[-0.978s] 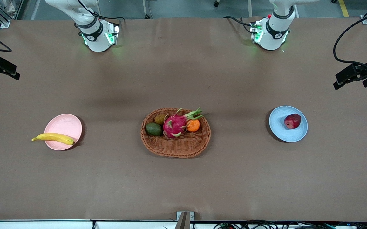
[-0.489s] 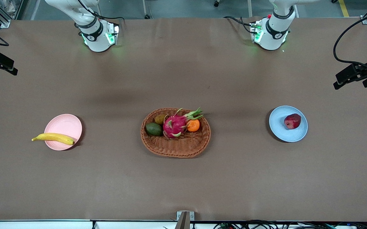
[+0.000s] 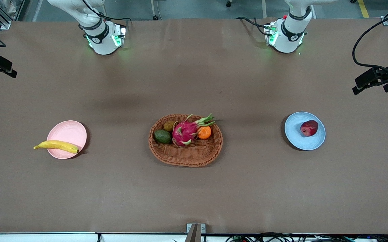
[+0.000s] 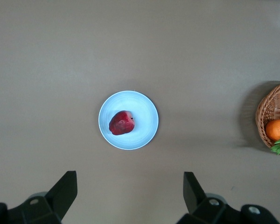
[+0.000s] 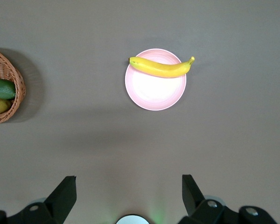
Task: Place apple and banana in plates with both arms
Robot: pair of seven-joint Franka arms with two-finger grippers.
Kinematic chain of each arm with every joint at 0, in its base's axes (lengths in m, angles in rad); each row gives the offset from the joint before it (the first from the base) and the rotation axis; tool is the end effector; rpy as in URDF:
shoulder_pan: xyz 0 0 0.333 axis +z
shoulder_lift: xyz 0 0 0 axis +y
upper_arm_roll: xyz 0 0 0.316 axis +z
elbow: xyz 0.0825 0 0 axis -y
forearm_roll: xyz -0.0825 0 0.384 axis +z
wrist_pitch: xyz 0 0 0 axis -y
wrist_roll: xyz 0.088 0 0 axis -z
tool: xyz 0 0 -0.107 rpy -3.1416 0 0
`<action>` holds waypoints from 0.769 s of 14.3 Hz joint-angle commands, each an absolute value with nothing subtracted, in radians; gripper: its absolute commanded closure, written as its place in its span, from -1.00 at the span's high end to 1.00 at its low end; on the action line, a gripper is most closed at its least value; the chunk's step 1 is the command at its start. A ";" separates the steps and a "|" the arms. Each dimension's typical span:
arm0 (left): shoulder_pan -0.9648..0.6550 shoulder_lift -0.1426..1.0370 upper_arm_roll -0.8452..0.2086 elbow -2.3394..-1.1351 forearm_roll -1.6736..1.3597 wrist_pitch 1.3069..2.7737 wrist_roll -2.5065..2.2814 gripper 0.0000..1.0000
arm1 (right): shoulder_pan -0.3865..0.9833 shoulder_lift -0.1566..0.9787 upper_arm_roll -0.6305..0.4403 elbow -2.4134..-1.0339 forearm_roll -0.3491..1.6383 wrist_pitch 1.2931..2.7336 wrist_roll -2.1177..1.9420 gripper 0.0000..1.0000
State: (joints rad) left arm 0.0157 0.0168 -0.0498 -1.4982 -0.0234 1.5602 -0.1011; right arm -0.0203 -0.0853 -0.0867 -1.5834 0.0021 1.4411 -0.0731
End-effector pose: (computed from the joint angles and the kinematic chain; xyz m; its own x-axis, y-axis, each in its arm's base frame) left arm 0.5589 -0.0213 0.6485 0.9969 0.0667 0.0425 0.0656 -0.9974 0.0286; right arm 0.5110 -0.0568 0.6530 0.9979 -0.0327 -0.0564 -0.0335 -0.9993 -0.0136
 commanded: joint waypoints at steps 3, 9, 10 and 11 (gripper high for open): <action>0.015 0.005 -0.049 -1.494 -0.038 1.548 -0.092 1.00 | -0.003 -0.126 -0.087 -1.614 0.006 1.462 -0.083 1.00; 0.015 0.005 -0.051 -1.494 -0.037 1.548 -0.092 1.00 | 0.003 -0.126 -0.087 -1.614 0.006 1.463 -0.084 1.00; 0.015 0.005 -0.051 -1.494 -0.037 1.548 -0.092 1.00 | 0.003 -0.126 -0.087 -1.614 0.006 1.463 -0.090 1.00; 0.015 0.003 -0.051 -1.494 -0.037 1.548 -0.092 1.00 | 0.003 -0.126 -0.087 -1.612 0.006 1.463 -0.094 1.00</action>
